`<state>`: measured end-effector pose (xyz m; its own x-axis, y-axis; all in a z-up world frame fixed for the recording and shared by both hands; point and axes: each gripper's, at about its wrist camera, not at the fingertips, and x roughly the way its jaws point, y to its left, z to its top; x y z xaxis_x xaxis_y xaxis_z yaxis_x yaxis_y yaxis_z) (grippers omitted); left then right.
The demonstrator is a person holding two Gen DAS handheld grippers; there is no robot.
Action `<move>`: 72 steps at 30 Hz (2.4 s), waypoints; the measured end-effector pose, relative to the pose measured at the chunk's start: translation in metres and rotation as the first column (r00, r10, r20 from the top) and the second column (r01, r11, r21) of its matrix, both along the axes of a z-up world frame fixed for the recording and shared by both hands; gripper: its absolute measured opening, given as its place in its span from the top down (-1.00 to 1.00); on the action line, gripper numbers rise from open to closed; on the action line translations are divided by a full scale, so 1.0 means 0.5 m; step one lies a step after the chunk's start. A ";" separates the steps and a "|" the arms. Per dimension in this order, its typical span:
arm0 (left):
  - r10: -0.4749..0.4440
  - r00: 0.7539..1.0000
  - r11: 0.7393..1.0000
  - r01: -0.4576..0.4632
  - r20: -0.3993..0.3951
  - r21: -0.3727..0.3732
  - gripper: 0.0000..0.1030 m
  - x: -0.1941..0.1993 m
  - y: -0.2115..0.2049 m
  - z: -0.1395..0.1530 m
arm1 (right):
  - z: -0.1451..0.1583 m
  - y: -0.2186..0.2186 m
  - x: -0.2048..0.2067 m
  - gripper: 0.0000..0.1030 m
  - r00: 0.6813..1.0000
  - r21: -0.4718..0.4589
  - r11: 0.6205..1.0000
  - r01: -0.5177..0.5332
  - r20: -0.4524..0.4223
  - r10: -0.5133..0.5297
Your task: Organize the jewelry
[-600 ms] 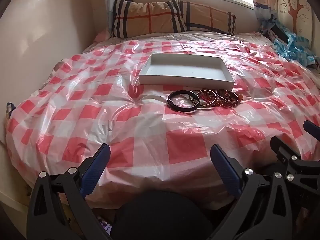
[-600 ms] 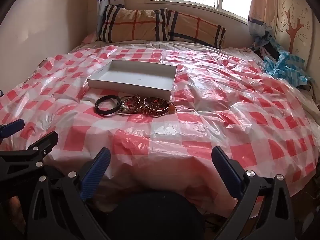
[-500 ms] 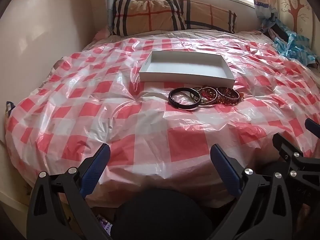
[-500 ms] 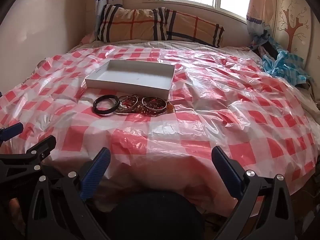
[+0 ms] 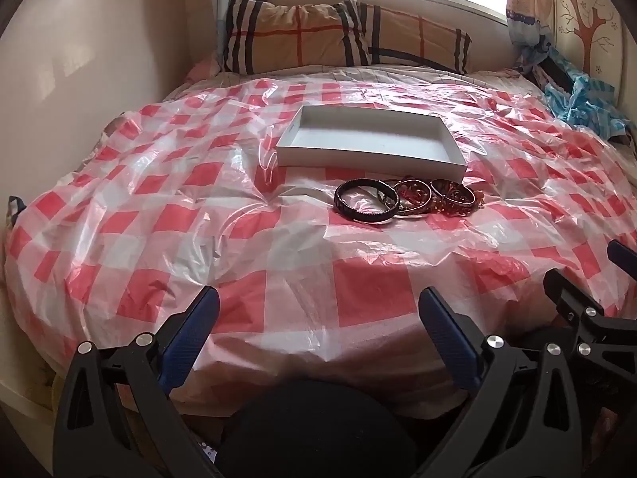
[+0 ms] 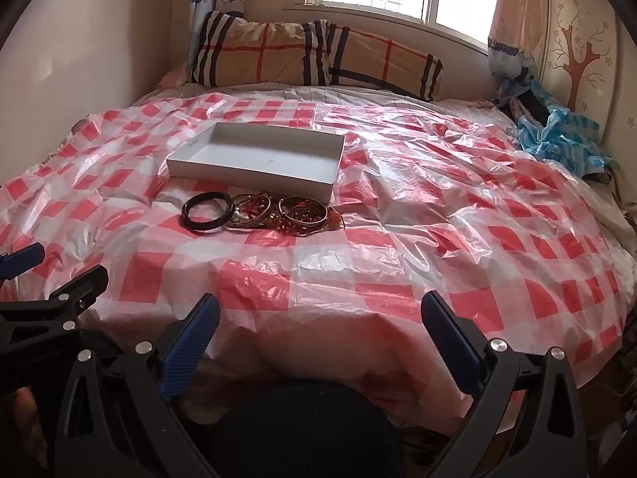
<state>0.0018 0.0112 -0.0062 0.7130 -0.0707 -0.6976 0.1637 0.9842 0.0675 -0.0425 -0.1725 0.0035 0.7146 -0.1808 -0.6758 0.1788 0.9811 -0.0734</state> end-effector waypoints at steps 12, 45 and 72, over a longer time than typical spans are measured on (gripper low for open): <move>-0.001 1.000 1.000 0.001 0.003 0.005 -0.88 -0.001 -0.002 0.001 | 0.001 -0.004 0.002 -0.89 1.000 0.016 1.000 0.000 -0.003 0.000; -0.001 1.000 1.000 0.001 0.003 0.013 -0.88 -0.001 -0.004 -0.003 | 0.000 -0.006 0.002 -0.89 1.000 0.021 1.000 0.000 -0.001 0.000; -0.026 0.999 0.998 0.028 -0.026 0.051 -0.88 0.034 0.001 0.007 | 0.035 -0.034 0.051 -0.89 0.997 0.037 0.996 -0.077 -0.016 0.077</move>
